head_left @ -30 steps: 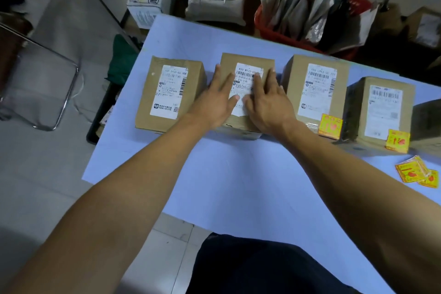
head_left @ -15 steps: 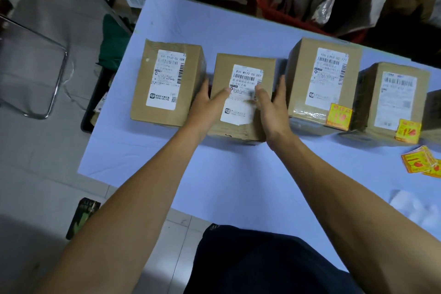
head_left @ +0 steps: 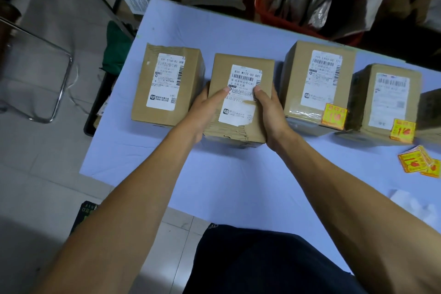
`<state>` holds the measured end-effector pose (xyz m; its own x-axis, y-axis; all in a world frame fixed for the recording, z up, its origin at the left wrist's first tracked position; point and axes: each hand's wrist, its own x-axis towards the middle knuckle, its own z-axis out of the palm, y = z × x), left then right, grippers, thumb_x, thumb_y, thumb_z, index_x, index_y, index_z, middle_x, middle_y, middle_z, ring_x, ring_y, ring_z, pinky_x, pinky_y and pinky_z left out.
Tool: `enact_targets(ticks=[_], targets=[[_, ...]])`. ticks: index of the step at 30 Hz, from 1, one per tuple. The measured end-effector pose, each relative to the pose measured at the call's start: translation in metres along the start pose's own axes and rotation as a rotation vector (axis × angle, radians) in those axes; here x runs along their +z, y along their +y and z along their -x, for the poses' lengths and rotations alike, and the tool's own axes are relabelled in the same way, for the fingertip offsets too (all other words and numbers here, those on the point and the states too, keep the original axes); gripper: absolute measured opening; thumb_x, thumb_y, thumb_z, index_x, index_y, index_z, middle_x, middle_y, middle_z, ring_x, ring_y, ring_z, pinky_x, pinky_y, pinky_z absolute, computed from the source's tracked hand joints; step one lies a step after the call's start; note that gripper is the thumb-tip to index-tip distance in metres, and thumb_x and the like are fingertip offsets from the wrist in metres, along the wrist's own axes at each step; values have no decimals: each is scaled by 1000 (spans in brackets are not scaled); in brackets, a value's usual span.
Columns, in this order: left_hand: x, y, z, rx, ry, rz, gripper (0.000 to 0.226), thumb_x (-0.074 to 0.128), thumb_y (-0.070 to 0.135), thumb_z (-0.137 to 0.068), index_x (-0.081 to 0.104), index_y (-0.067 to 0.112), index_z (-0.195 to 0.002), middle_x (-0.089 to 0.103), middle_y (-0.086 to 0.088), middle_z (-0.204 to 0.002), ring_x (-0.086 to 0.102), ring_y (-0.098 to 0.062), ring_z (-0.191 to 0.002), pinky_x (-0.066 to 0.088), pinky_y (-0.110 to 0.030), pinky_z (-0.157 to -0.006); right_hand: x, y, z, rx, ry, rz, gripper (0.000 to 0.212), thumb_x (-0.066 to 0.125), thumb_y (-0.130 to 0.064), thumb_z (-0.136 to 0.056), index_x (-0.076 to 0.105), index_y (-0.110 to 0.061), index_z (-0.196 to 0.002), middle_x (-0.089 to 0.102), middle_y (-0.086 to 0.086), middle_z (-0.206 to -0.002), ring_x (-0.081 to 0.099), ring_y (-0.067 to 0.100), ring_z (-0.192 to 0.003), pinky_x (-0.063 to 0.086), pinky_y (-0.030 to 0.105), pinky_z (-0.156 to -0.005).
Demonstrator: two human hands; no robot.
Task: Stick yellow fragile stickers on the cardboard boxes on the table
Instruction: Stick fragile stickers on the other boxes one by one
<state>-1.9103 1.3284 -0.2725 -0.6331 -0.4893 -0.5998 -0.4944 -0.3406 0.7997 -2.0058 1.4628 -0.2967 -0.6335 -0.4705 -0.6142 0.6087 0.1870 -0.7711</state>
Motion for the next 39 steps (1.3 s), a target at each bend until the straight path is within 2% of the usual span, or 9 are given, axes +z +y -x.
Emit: enact_targets(ticks=[6,8,11,17,25,31,34,37,39], targets=[[10,20,42,104,-27,50,18,62,38,-93,61,38,-111,75,17,-109,69,-3,-105,53,-30,-92,-6,-30,46,-142,-35,5,57,57,-39,-95,41,-27,-148,66,-8,-132,64,12,-119,44,42,-110],[20,25,58,157,-30,71,30,64,41,-89,61,36,-118,75,15,-110,70,-6,-104,54,-34,-93,-14,-41,66,-203,-42,18,46,57,-39,-94,50,-30,-139,71,-10,-124,67,11,-113,48,40,-106],[42,29,77,208,-70,89,46,66,43,-86,57,33,-129,74,11,-114,71,-11,-106,56,-38,-92,-34,-52,93,-255,-7,19,48,58,-41,-91,52,-31,-138,72,-13,-120,69,8,-108,51,37,-101],[105,26,108,255,-171,56,32,65,40,-85,61,34,-116,75,8,-111,72,-13,-102,56,-34,-84,-98,-52,138,-283,64,-34,42,57,-39,-95,55,-28,-135,72,-7,-122,69,13,-112,51,42,-103],[199,-7,140,237,-280,-8,49,64,39,-86,54,30,-133,74,12,-113,71,-8,-102,58,-27,-84,-192,-25,187,-287,202,-92,40,53,-35,-98,54,-27,-137,72,-7,-122,69,13,-112,53,37,-97],[251,-59,153,181,-321,-61,42,63,41,-86,55,38,-127,73,16,-112,70,-7,-105,54,-34,-94,-250,18,210,-261,267,-84,37,51,-30,-100,52,-25,-136,71,-4,-125,68,16,-113,53,38,-98],[264,-84,154,129,-311,-76,43,62,40,-87,55,34,-129,74,12,-113,71,-10,-104,55,-36,-93,-270,38,209,-219,268,-54,49,54,-38,-92,48,-28,-139,68,-8,-128,67,12,-114,53,34,-97],[271,-103,151,66,-279,-69,43,58,36,-92,54,27,-135,73,5,-118,71,-14,-104,57,-35,-88,-283,53,199,-116,254,-25,82,58,-49,-86,25,-26,-157,54,-5,-147,59,15,-127,44,42,-110],[276,-111,146,44,-251,-83,41,55,34,-97,52,26,-137,72,4,-120,71,-13,-103,58,-30,-83,-290,61,190,-74,228,-18,86,59,-49,-86,19,-26,-158,51,-4,-150,57,16,-128,42,44,-112]])
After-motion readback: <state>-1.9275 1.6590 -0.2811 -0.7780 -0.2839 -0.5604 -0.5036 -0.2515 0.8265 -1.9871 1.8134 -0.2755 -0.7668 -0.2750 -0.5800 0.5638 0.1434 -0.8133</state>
